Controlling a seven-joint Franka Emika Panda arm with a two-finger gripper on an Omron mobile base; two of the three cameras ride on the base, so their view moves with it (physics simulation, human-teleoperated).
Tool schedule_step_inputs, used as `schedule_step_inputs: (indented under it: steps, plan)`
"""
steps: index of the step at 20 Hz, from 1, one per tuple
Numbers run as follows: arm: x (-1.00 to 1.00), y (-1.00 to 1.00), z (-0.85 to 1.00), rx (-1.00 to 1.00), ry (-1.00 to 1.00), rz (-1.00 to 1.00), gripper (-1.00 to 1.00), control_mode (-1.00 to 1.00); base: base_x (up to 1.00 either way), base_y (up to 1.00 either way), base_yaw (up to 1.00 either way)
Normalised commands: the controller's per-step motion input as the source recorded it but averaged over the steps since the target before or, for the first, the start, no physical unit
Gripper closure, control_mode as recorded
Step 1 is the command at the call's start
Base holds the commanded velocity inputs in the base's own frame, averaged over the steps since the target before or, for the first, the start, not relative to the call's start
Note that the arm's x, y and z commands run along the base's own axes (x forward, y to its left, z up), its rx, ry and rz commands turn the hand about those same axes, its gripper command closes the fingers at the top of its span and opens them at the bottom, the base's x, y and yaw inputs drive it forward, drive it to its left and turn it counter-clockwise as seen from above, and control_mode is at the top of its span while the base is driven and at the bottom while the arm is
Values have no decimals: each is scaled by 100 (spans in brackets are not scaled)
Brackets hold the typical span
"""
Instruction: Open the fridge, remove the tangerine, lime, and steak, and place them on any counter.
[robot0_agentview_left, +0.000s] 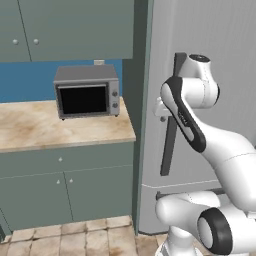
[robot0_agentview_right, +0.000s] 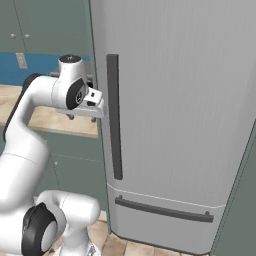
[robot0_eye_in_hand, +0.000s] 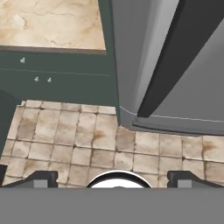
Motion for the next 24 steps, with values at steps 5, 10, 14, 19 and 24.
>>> schedule_step_inputs:
  steps: [5, 10, 14, 19, 24]
  plan:
    - [0, 0, 0, 0, 0, 0, -100, 100, 0, 0, 0]
    - [0, 0, 0, 0, 0, 0, -100, 100, 0, 0, 0]
    - [1, -3, 0, 0, 0, 0, -100, -100, 0, 0, 0]
    - [6, -37, 0, 3, -19, -8, -100, -100, 0, 0, 0]
    - [2, -15, 0, 7, -27, -16, -100, -100, 0, 0, 0]
